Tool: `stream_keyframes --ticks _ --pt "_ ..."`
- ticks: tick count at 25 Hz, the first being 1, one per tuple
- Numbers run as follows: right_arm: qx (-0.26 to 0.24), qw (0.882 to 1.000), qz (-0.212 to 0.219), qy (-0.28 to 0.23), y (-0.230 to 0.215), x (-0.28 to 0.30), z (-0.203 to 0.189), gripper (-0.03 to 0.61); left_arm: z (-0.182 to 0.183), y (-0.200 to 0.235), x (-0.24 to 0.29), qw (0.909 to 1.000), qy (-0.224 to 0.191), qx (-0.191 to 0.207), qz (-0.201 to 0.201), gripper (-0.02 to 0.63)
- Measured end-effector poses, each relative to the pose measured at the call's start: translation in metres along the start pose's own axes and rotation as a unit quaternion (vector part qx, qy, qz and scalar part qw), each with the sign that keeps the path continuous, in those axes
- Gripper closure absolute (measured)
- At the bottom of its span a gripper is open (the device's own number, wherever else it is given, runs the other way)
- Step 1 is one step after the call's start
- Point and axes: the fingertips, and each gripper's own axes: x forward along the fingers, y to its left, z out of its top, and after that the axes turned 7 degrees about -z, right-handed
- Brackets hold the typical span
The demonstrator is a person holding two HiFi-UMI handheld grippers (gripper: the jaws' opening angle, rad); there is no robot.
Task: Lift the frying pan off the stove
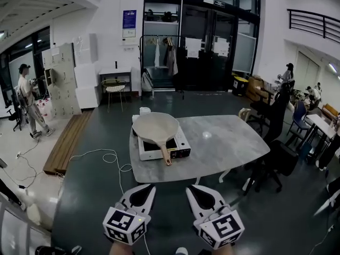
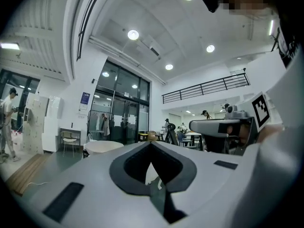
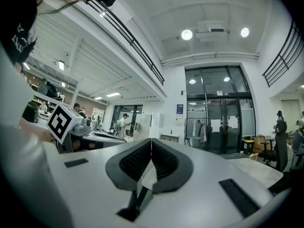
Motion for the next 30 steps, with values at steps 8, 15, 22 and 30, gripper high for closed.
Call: stream_keyframes --ticks 8,15,22,30 --pt "-0.011 0.999 0.038 -0.021 -0.054 0.047 -0.007 0.552 -0.011 0.015 0.056 0.9994 0.034 -0.005 0.01 0.603" --pt "-0.011 0.996 0.087 -0.021 -0.081 0.073 -0.012 0.551 -0.015 0.035 0.083 0.9979 0.012 -0.021 0.06 0.603" --pt "0.039 0.992 0.118 -0.008 -0.097 0.092 -0.005 0.55 -0.023 0.055 0.091 0.9939 0.005 -0.064 0.09 0.603" --pt "0.234 0.961 0.147 0.006 -0.119 0.142 -0.032 0.551 -0.042 0.089 0.113 0.9947 0.032 -0.072 0.066 0.601"
